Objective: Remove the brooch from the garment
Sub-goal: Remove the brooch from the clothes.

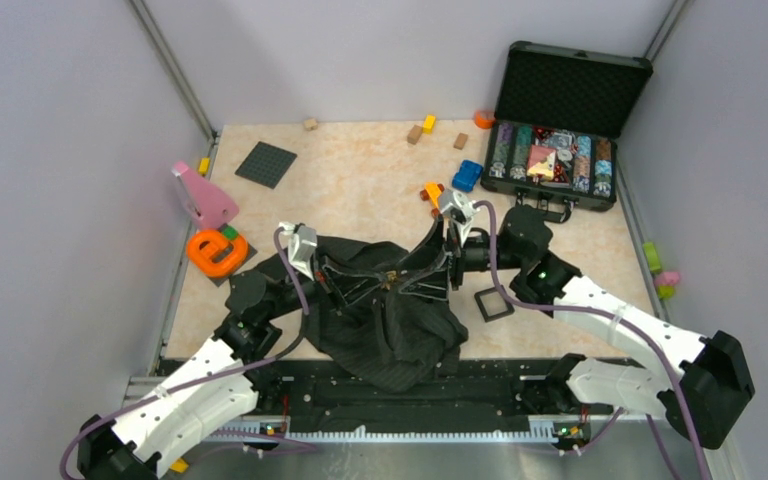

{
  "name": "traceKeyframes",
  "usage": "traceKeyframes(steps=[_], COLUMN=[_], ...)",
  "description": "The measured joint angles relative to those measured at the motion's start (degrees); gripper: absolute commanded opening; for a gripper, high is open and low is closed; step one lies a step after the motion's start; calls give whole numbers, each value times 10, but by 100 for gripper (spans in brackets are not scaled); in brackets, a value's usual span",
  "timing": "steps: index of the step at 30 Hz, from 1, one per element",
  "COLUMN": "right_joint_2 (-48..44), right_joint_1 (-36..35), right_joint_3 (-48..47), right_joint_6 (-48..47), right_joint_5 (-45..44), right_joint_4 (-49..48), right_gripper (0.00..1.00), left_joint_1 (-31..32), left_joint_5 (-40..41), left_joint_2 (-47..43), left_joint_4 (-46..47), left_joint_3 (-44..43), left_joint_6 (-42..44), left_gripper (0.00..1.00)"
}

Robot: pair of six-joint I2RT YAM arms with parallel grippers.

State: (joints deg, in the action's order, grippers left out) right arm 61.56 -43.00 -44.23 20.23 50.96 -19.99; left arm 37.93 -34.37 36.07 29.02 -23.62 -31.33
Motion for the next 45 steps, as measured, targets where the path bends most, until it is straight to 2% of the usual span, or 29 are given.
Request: traceKeyframes(steps=[8,14,19,23,28,45], right_joint_2=[-41,-48,-26,-6,25,35], right_joint_1=[0,0,0,-1,-6,-17], right_joint_3=[35,113,125,124,123,123], right_joint_6=[9,46,70,86,105,136], right_joint_5=[-51,-103,-128,-128,-117,-103], right_joint_4=[-32,-141,-210,-260,-301,-358], right_gripper=[55,55,55,50,49,37], left_joint_1=[0,0,0,0,0,0], left_joint_5=[59,70,65,55,50,37], left_joint_2=[-33,-14,10,15,20,35], left_joint_4=[42,115,158,177,197,245], left_joint_3=[36,60,62,62,62,64], left_joint_6=[-7,-38,-63,-76,-90,-113], left_gripper=[0,0,0,0,0,0])
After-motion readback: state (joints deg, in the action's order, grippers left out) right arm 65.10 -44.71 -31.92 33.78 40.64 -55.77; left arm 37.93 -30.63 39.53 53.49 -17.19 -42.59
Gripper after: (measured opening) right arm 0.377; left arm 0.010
